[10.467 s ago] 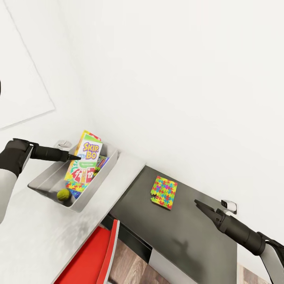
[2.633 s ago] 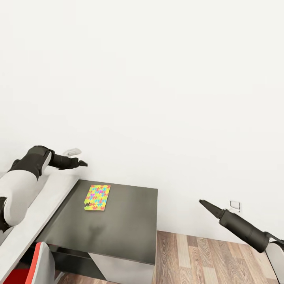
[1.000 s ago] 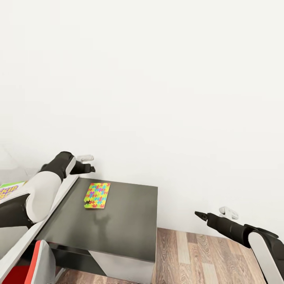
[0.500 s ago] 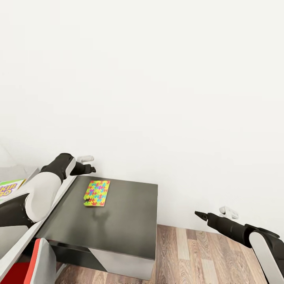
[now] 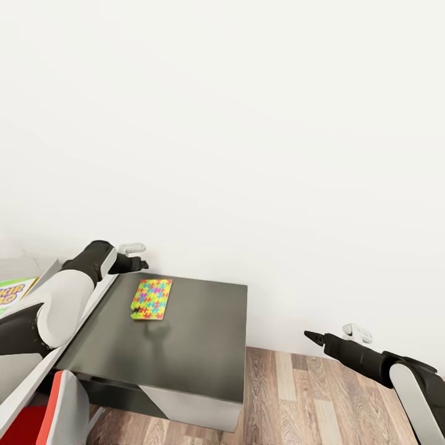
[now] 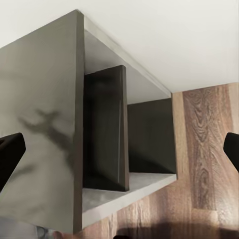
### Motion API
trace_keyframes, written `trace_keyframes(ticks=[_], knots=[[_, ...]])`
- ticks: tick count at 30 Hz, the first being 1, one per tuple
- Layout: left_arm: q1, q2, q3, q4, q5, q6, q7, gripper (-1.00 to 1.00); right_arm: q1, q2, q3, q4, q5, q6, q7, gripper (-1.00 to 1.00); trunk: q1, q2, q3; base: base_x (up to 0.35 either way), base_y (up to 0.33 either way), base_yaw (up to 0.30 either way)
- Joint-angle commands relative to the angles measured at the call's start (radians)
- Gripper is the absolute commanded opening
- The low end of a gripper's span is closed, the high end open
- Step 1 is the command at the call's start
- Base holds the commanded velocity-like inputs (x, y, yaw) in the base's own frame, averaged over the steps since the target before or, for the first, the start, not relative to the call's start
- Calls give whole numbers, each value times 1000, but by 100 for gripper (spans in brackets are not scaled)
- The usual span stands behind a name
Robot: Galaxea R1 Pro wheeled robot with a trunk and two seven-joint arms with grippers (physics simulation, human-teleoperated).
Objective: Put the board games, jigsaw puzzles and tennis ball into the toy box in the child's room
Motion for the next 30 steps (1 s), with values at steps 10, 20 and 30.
trace_keyframes(ticks=[10, 20, 30], knots=[[-1, 19, 9, 25, -8, -40, -15, 100, -1, -1, -1, -1, 8, 5, 11, 100, 1, -2, -18, 0, 0, 0], [-1, 62, 87, 27, -8, -45, -96, 100, -1, -6, -2, -1, 11, 4, 121, 100, 1, -2, -35, 0, 0, 0], [-1, 73, 110, 27, -8, -44, -158, 100, -1, -7, -3, 1, 11, 4, 145, 100, 1, -2, -51, 0, 0, 0]])
